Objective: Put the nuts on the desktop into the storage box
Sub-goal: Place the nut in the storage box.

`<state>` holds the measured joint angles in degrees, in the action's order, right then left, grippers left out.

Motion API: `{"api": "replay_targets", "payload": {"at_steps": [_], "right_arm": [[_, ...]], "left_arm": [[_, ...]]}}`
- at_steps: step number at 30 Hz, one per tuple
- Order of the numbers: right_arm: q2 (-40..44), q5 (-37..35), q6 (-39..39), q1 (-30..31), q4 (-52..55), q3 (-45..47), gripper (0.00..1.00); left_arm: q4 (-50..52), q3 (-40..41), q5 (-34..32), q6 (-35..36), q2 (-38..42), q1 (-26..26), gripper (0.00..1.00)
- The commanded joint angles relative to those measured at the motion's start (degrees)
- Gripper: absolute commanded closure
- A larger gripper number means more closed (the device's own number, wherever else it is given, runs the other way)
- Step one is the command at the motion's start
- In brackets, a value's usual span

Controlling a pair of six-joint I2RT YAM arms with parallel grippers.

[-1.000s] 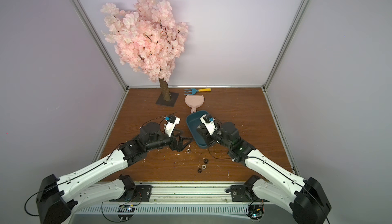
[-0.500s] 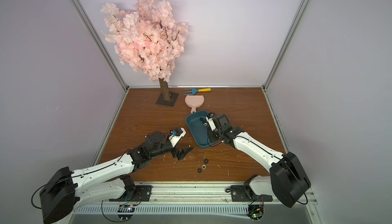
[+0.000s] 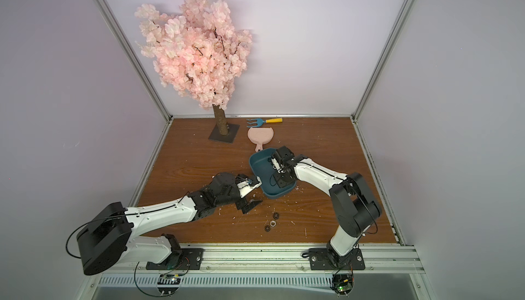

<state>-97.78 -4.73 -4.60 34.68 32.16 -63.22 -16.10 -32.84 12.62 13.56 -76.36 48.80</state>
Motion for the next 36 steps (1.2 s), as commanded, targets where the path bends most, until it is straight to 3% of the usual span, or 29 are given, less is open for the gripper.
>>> {"api": "replay_targets", "payload": {"at_steps": [1, 7, 16, 23, 32, 34, 35, 36], "right_arm": [[-0.86, -2.12, 1.17, -0.07, 6.32, -2.58, 0.98], [-2.47, -6.44, 2.31, -0.05, 9.35, -4.28, 0.92], [-4.61, -7.71, 3.04, 0.03, 10.91, -6.92, 0.68], [-0.21, -6.23, 3.90, -0.01, 9.57, -6.65, 0.53], [10.47, 1.28, 4.81, 0.08, 4.24, -5.08, 0.50], [14.33, 0.90, 5.24, 0.17, 1.04, -3.47, 0.33], [16.80, -0.13, 5.41, 0.06, -1.04, -2.47, 0.02], [19.29, -1.31, 5.39, 0.08, -3.08, -1.30, 0.01]], "left_arm": [[-0.72, -1.17, 1.64, 2.34, -1.11, 0.63, 0.00], [-3.47, 1.45, 1.10, 0.18, -0.30, 0.69, 0.00], [-2.71, 2.58, 1.04, -0.55, 1.14, 0.69, 0.00], [-2.12, 2.61, 1.02, -1.15, 1.48, 0.75, 0.00], [2.04, 1.20, 1.36, -3.64, 0.91, 0.76, 0.00], [4.89, 0.06, 0.50, -5.23, 0.13, 0.71, 0.00], [6.49, -0.64, -1.11, -6.68, -0.46, 0.73, 0.00], [8.17, -1.26, -2.62, -8.13, -1.21, 0.70, 0.00]]}}
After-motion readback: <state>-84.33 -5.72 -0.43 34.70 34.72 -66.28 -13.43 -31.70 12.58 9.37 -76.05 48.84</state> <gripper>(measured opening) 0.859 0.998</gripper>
